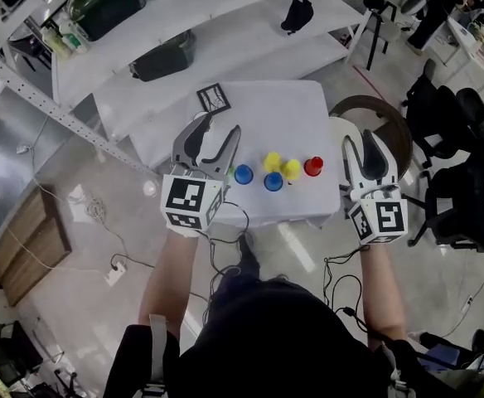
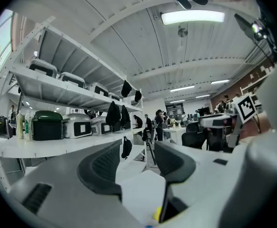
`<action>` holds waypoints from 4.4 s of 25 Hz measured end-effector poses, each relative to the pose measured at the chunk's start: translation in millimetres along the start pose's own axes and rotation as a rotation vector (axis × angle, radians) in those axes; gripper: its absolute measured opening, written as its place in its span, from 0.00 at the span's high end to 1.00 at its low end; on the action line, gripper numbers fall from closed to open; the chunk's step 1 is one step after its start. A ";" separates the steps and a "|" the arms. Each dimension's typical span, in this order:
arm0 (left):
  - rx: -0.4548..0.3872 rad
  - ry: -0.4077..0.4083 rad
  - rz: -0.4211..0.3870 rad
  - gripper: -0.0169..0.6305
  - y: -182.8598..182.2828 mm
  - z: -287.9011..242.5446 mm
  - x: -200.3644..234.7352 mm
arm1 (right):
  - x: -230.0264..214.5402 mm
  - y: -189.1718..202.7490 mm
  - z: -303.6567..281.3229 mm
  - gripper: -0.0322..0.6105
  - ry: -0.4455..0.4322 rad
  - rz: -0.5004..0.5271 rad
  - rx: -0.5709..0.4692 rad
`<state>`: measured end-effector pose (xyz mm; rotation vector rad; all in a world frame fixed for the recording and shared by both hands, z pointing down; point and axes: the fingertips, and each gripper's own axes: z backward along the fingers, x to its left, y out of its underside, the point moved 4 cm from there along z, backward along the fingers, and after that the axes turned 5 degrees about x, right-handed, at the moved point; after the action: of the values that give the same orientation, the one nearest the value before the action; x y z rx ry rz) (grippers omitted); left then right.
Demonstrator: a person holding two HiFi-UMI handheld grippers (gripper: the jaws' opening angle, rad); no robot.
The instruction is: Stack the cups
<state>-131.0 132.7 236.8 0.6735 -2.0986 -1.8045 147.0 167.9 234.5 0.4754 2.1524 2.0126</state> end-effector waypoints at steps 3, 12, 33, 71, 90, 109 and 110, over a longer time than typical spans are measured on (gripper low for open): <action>0.031 0.031 0.008 0.65 22.0 -18.6 24.9 | 3.8 17.7 -24.3 0.69 0.026 -0.005 0.051; 0.143 0.138 0.053 0.65 83.7 -59.1 44.5 | 10.2 71.4 -68.7 0.69 0.009 -0.034 0.217; 0.444 0.163 0.044 0.65 158.4 -144.1 8.7 | 10.2 219.9 -167.7 0.65 -0.473 0.045 0.488; 0.530 0.187 0.187 0.64 233.2 -142.1 69.6 | 114.9 379.0 -217.3 0.63 -0.742 0.392 1.032; 0.537 0.150 0.213 0.64 239.2 -162.8 89.5 | 21.3 362.6 -360.8 0.63 -0.465 0.263 0.999; 0.556 0.144 0.221 0.64 241.7 -160.1 89.9 | -23.1 367.6 -398.4 0.58 -0.328 0.128 0.966; 0.550 0.146 0.217 0.64 239.7 -161.7 88.4 | -25.4 360.2 -393.6 0.59 -0.323 0.113 0.944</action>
<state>-162.0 -25.1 492.9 0.6441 -2.4649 -1.0313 86.7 -194.7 622.1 0.9544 2.7464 0.7326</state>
